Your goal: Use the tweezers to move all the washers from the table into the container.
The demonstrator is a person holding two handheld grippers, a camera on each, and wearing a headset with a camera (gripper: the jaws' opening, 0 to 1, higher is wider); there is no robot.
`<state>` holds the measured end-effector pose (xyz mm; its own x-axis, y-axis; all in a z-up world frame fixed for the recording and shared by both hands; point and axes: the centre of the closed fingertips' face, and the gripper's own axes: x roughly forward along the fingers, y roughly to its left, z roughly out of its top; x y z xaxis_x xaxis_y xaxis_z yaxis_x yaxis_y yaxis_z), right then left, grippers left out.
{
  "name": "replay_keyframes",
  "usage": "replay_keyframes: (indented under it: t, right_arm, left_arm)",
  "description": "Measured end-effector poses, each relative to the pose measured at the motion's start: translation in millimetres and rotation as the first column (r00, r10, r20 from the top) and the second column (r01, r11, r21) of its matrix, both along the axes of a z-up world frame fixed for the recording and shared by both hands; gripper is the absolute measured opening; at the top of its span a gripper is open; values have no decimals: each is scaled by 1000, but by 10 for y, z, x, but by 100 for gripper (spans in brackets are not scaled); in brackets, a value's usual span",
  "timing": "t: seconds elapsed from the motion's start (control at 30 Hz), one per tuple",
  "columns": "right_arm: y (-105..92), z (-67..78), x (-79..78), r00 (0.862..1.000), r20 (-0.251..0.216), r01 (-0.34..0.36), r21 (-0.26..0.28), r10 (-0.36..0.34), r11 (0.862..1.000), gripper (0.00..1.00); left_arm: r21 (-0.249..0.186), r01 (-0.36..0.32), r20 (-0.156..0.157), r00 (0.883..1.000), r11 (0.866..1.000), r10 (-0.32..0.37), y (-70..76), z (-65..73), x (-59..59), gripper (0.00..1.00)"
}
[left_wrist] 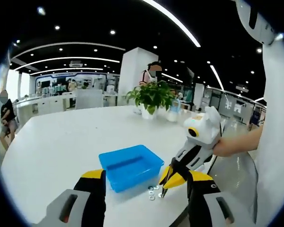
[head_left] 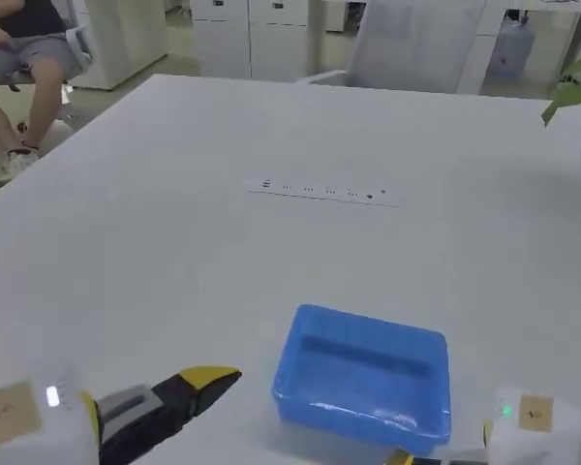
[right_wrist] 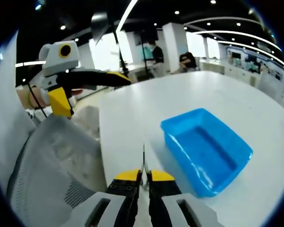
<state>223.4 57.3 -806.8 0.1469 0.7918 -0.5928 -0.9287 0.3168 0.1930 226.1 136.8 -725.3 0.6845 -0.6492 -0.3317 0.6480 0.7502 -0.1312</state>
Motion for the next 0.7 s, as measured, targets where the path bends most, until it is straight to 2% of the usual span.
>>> replay_keyframes:
  t: [0.13,0.17,0.27,0.37,0.4,0.6,0.63,0.7]
  right_arm:
    - [-29,54,9,1000,-3,6,-3,-6,1000,3]
    - [-42,74,19,1000,-1,10,-4,-10,1000,3]
    - [-67,129,39,1000,0,25,0,-25,1000,3]
    - [-86,180,56,999,4,38,6,-38,999,3]
    - [-94,199,65,999,8,44,7,-44,999,3]
    - [-137,303,107,997,29,74,17,-75,997,3]
    - [-142,320,112,996,31,77,18,-78,997,3]
    - [-153,364,124,996,38,83,23,-84,996,3]
  left_arm:
    - [-8,-61,34,998,998,61,91,-34,61,81]
    - [-8,-70,41,997,998,70,-17,-6,47,83]
    - [13,-90,74,993,996,89,17,-23,55,85]
    - [39,-118,119,986,992,113,54,-26,74,89]
    - [41,-132,145,982,990,125,70,-7,84,91]
    - [14,-152,230,962,988,145,80,64,61,95]
    - [-30,-131,247,960,991,135,33,105,43,97]
    - [-118,-93,259,958,989,121,-31,170,-6,99]
